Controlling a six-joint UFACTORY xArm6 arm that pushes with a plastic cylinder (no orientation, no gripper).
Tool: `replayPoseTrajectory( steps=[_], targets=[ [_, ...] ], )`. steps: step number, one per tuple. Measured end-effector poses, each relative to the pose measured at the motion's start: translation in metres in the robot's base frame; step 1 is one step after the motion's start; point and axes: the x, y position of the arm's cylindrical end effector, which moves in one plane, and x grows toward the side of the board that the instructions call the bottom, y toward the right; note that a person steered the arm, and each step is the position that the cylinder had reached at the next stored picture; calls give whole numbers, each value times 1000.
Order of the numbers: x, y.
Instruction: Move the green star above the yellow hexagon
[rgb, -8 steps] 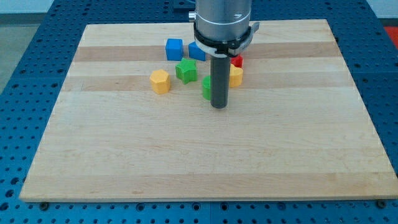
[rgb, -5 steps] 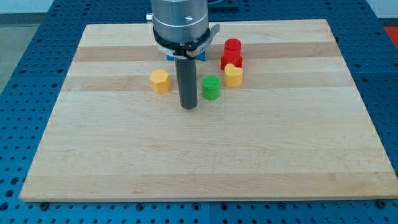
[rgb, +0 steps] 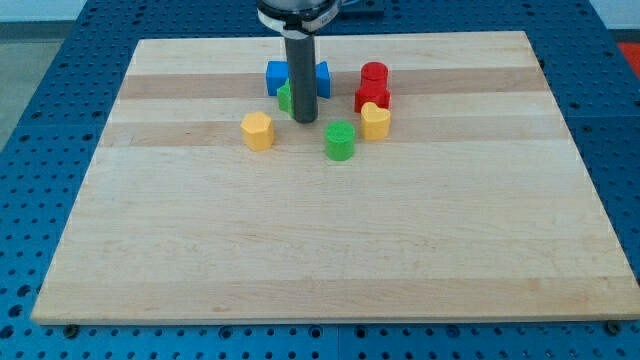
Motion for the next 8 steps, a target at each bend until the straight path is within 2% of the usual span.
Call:
replayPoseTrajectory(
  steps=[3, 6, 8],
  targets=[
    [-1, 23],
    [-24, 23],
    [-18, -16]
  ],
)
